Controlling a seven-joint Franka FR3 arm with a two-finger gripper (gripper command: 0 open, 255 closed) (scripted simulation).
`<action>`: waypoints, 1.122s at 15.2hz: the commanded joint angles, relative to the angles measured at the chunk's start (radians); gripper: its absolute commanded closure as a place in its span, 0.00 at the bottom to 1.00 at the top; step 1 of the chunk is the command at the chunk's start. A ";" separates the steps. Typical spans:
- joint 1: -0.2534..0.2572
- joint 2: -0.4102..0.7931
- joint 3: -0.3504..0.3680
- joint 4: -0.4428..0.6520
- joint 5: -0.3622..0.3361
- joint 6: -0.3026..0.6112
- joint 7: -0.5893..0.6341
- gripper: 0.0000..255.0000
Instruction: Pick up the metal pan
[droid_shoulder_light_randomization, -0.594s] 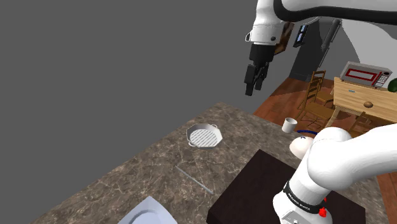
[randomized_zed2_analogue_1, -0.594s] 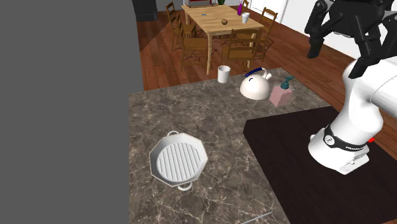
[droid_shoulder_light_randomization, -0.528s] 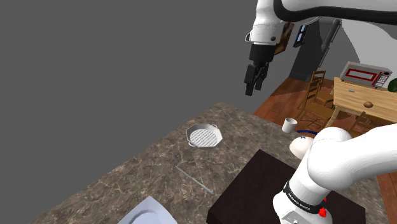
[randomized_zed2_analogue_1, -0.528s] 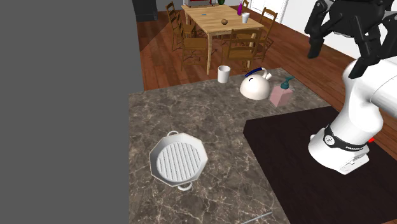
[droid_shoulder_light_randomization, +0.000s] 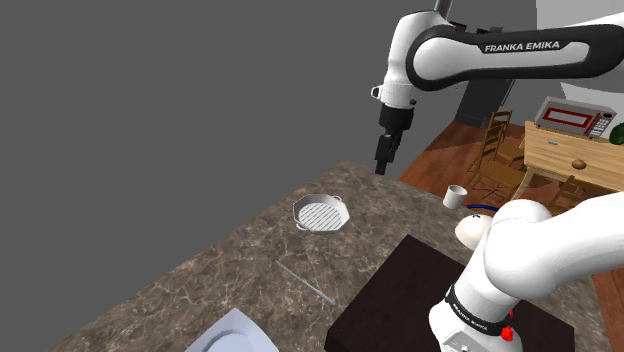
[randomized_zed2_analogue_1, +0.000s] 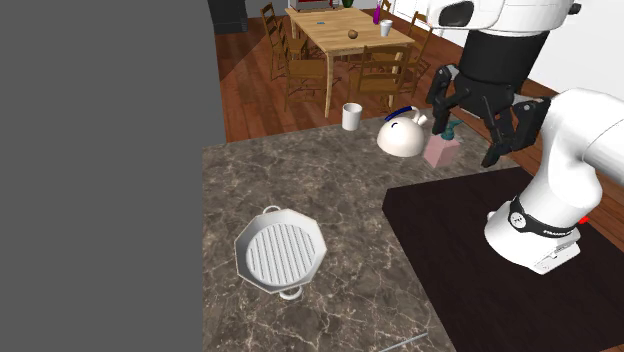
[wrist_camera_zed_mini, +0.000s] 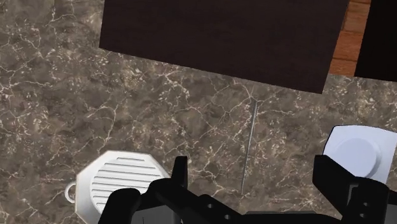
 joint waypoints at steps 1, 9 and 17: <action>0.004 0.011 -0.019 -0.059 -0.019 0.083 -0.052 0.00; 0.023 0.186 -0.103 -0.189 -0.080 0.435 -0.246 0.00; 0.069 0.496 -0.193 -0.199 -0.073 0.804 -0.464 0.00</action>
